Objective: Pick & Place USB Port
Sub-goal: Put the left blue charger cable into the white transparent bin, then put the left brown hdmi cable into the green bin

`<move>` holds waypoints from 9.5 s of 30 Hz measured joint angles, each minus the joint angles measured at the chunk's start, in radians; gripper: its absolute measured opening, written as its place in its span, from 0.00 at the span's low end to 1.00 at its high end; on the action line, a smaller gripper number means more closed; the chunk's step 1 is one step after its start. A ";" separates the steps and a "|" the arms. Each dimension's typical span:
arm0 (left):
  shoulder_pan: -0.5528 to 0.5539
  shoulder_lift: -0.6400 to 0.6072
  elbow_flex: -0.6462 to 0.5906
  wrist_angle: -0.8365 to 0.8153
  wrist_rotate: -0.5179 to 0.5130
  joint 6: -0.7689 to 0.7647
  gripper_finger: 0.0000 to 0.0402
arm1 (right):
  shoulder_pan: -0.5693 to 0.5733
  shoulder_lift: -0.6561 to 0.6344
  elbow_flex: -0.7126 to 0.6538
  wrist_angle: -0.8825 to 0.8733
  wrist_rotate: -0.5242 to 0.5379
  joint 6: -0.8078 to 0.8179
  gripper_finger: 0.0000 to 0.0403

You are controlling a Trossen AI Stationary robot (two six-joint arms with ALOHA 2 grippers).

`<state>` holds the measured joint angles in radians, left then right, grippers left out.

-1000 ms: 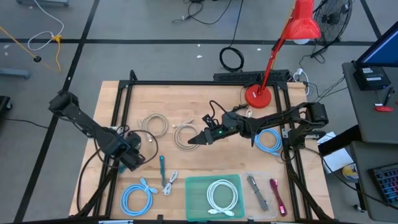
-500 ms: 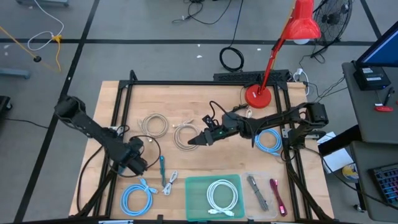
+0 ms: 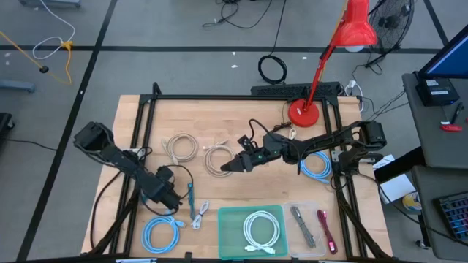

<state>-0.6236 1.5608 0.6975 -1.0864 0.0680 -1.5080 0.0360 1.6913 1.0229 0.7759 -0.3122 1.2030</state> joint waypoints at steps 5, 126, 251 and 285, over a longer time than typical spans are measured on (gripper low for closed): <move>0.000 -0.014 -0.075 0.122 0.046 -0.072 0.31 | 0.000 0.000 0.000 0.048 0.001 0.000 0.32; 0.494 -0.500 0.223 1.135 -0.227 0.669 0.11 | 0.095 -0.013 0.098 0.009 0.307 -0.173 0.07; -0.336 -0.239 0.223 1.354 -1.205 0.392 0.27 | 0.929 0.069 0.293 -1.576 0.410 0.945 0.11; -0.271 -0.280 0.223 1.338 -1.108 0.550 0.27 | 0.768 -0.170 0.293 -1.237 0.844 0.442 0.34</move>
<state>-0.8946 1.2812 0.9203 0.2516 -1.0399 -0.9575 0.8037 1.5209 1.3163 -0.4609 0.5321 1.6455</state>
